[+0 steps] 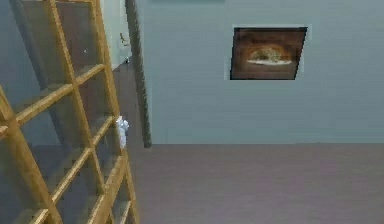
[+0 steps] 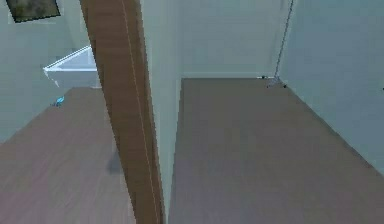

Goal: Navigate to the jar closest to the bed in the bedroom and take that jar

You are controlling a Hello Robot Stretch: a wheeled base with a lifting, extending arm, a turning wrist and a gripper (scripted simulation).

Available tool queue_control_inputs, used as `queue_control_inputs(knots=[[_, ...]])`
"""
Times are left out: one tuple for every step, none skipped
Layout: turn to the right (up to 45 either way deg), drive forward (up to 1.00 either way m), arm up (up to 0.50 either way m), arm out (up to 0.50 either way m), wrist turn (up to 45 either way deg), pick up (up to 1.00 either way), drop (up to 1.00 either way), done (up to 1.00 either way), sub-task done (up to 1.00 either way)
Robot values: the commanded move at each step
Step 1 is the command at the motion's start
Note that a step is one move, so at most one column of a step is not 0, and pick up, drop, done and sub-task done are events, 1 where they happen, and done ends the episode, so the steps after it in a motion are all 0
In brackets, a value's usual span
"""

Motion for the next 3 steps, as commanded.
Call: queue_control_inputs(knots=[[0.0, 1.0, 0.0, 0.0, 0.0, 0.0, 0.0, 0.0, 0.0], [0.0, 0.2, 0.0, 0.0, 0.0, 0.0, 0.0, 0.0, 0.0], [-33.0, 0.0, 0.0, 0.0, 0.0, 0.0, 0.0, 0.0, 0.0]])
